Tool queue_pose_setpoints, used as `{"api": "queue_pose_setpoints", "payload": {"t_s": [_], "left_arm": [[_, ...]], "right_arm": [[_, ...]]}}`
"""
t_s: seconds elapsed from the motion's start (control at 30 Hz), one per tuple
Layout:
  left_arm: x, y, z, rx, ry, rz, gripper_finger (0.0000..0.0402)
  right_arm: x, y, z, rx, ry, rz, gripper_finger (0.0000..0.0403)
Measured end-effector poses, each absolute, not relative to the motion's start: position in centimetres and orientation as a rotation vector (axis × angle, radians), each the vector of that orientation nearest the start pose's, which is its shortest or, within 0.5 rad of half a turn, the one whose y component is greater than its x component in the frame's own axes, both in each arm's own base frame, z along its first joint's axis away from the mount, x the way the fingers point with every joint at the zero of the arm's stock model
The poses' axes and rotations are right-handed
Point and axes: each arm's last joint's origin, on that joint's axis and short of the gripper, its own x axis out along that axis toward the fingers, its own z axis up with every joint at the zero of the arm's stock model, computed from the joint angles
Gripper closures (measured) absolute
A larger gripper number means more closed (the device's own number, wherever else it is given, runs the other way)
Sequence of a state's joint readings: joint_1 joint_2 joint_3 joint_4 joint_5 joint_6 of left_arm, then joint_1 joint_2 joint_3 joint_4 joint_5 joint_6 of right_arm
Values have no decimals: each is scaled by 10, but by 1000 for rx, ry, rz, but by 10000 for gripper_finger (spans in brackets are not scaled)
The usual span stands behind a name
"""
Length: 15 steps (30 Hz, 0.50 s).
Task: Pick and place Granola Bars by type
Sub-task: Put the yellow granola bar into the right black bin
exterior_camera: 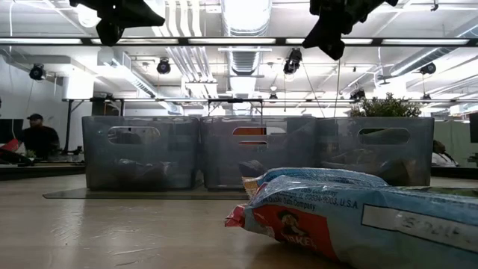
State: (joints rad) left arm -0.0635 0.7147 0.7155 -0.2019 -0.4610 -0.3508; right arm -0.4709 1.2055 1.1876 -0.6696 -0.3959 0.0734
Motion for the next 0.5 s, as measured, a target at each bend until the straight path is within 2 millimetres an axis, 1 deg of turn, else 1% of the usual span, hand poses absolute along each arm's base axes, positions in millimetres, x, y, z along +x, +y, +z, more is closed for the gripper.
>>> {"api": "queue_pose_setpoints", "payload": {"t_s": [0.23, 0.37, 0.5], "left_arm": [[156, 3, 319, -254, 124, 423, 401], [149, 3, 323, -223, 104, 404, 401], [141, 3, 326, -221, 96, 376, 401]], "right_arm": [[223, -101, 352, 358, 595, -95, 394], [225, -102, 356, 371, 549, -106, 394], [227, -103, 361, 349, 497, -105, 394]]}}
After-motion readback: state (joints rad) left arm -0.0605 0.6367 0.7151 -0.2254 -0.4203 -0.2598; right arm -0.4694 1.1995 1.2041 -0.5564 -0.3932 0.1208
